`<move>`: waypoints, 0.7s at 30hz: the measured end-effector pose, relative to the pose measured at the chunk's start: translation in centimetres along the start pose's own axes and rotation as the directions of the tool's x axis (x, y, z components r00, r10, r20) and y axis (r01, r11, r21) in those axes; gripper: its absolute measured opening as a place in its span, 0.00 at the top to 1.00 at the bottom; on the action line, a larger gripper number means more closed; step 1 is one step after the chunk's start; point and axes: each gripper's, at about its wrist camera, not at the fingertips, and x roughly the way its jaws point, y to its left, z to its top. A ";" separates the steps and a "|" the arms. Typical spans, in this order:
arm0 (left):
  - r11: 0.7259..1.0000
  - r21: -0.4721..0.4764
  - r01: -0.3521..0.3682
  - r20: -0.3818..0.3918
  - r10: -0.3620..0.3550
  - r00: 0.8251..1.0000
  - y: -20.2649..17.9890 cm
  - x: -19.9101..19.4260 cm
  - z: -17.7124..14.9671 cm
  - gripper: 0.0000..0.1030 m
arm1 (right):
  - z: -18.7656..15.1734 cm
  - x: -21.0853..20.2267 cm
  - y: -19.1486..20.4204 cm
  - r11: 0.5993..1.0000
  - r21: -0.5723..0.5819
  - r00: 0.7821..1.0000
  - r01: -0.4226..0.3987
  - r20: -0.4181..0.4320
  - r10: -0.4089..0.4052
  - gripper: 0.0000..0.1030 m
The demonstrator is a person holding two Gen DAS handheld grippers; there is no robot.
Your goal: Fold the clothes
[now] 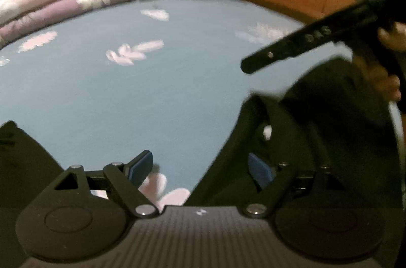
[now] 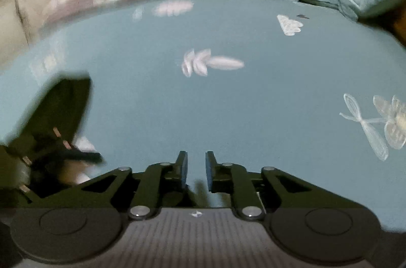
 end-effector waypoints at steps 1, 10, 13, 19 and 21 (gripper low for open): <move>1.000 -0.014 0.024 0.026 -0.024 0.999 0.2 -0.9 0.2 0.23 | -0.2 -0.7 -0.3 0.999 0.039 0.999 -0.025 0.030 0.024 0.67; 0.984 0.105 0.147 -0.096 -0.137 0.986 -2.5 -0.8 -0.7 0.42 | -4.1 -3.6 -1.4 0.984 0.151 0.992 -0.092 0.094 0.078 0.54; 0.983 0.146 0.113 -0.155 -0.090 0.984 -2.8 0.3 -1.0 0.43 | -4.6 -3.1 -2.6 0.982 0.168 0.995 -0.082 0.076 0.070 0.54; 0.977 0.019 0.215 -0.200 -0.207 0.958 -1.0 0.6 1.0 0.44 | -4.9 -3.6 -4.0 0.975 0.191 0.991 -0.117 0.080 0.103 0.53; 0.967 -0.028 0.251 -0.227 -0.251 0.941 -0.2 1.4 1.3 0.46 | -5.0 -3.8 -4.2 0.976 0.188 0.992 -0.111 0.080 0.097 0.52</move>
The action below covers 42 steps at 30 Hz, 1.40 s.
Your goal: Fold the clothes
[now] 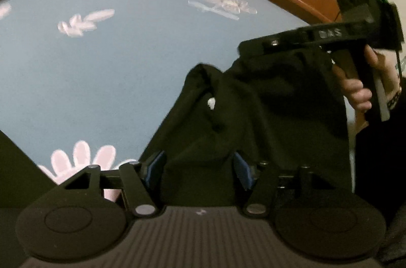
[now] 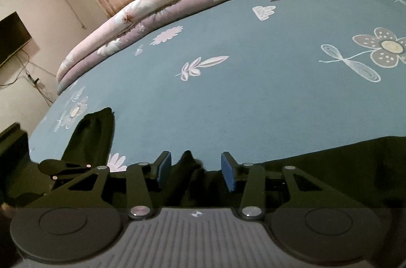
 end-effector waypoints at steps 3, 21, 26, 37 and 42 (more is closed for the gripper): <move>0.994 -0.088 0.060 -0.015 -0.061 0.998 1.8 -0.1 0.3 0.48 | -0.1 -0.3 -0.3 1.000 0.006 1.000 -0.015 -0.003 0.015 0.51; 0.969 -0.055 -0.241 -0.079 0.236 0.968 0.9 -3.0 -2.3 1.00 | -0.3 -1.3 -1.4 0.999 0.043 0.999 -0.018 0.029 0.017 0.50; 0.961 -0.086 -0.262 -0.098 0.253 0.962 1.4 -4.3 -3.5 0.99 | -0.3 -1.3 -1.6 0.999 0.052 0.999 -0.012 0.032 0.010 0.46; 0.881 -0.211 -0.423 -0.028 0.427 0.904 0.3 -7.8 -3.7 0.56 | -0.2 -1.1 -1.1 0.998 0.048 0.999 -0.035 0.027 0.034 0.40; 0.807 -0.261 -0.530 -0.085 0.528 0.845 0.1 -6.3 -1.8 0.39 | 0.1 -1.4 -1.0 0.999 0.047 0.998 -0.025 0.051 0.022 0.39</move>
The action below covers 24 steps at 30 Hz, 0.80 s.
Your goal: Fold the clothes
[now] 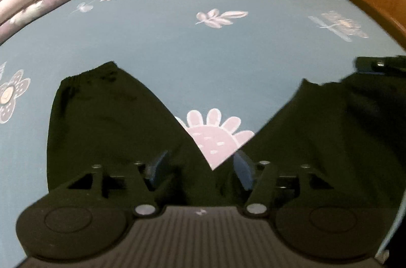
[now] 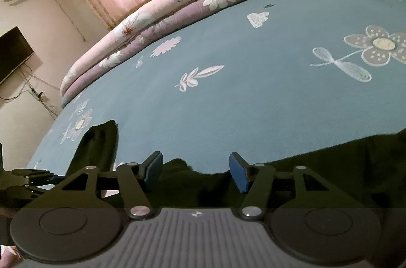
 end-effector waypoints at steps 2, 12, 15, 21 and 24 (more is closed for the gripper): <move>0.998 -0.011 -0.067 -0.023 0.067 0.997 -1.1 1.3 0.7 0.36 | 0.2 -0.1 0.0 1.000 0.014 1.000 -0.018 0.005 0.018 0.38; 0.911 0.011 -0.412 -0.156 0.409 0.899 -2.5 4.9 1.4 0.23 | 1.5 -0.9 0.3 0.996 0.061 0.996 -0.060 0.073 0.056 0.37; 0.922 -0.081 -0.378 -0.210 0.355 0.911 -0.9 5.0 1.6 0.22 | 1.8 -0.9 0.3 0.992 0.091 0.993 -0.091 0.087 0.083 0.37; 0.898 -0.217 -0.382 -0.289 0.315 0.904 1.4 5.2 1.4 0.02 | 1.7 -0.5 1.0 0.986 0.086 0.989 -0.139 0.068 0.134 0.31; 0.897 -0.268 -0.353 -0.285 0.276 0.918 2.0 4.6 1.0 0.02 | 1.4 -0.2 1.7 0.985 0.055 0.985 -0.165 0.051 0.162 0.31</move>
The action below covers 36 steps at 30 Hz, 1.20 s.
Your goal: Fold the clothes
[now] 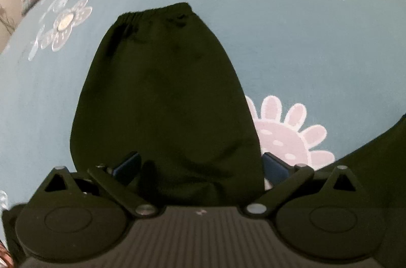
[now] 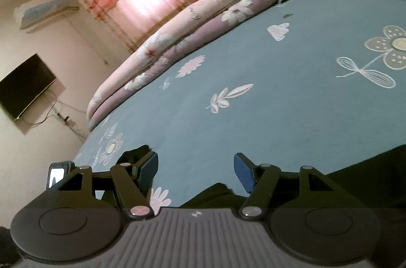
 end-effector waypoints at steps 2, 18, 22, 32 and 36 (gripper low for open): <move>0.999 -0.015 0.040 0.016 -0.040 0.999 0.6 -1.0 -0.3 0.02 | -0.6 0.8 0.7 0.999 -0.026 0.999 -0.021 -0.031 0.020 0.31; 0.947 -0.163 0.276 0.182 -0.246 0.952 13.4 -4.7 -11.7 0.02 | -6.4 15.4 6.7 0.983 0.075 0.906 -0.169 -0.381 0.185 0.28; 0.934 -0.218 0.281 0.198 -0.240 0.950 16.1 -3.7 -13.3 0.02 | -5.9 17.9 6.4 0.971 0.169 0.896 -0.170 -0.383 0.224 0.28; 0.934 -0.266 0.238 0.209 -0.186 0.960 19.9 -3.5 -16.5 0.02 | -7.3 21.1 11.6 0.992 0.051 0.860 -0.115 -0.494 0.125 0.78; 0.926 -0.278 0.255 0.232 -0.192 0.953 21.5 -4.0 -17.9 0.02 | -7.5 20.2 13.1 0.996 -0.004 0.871 -0.090 -0.485 0.077 0.92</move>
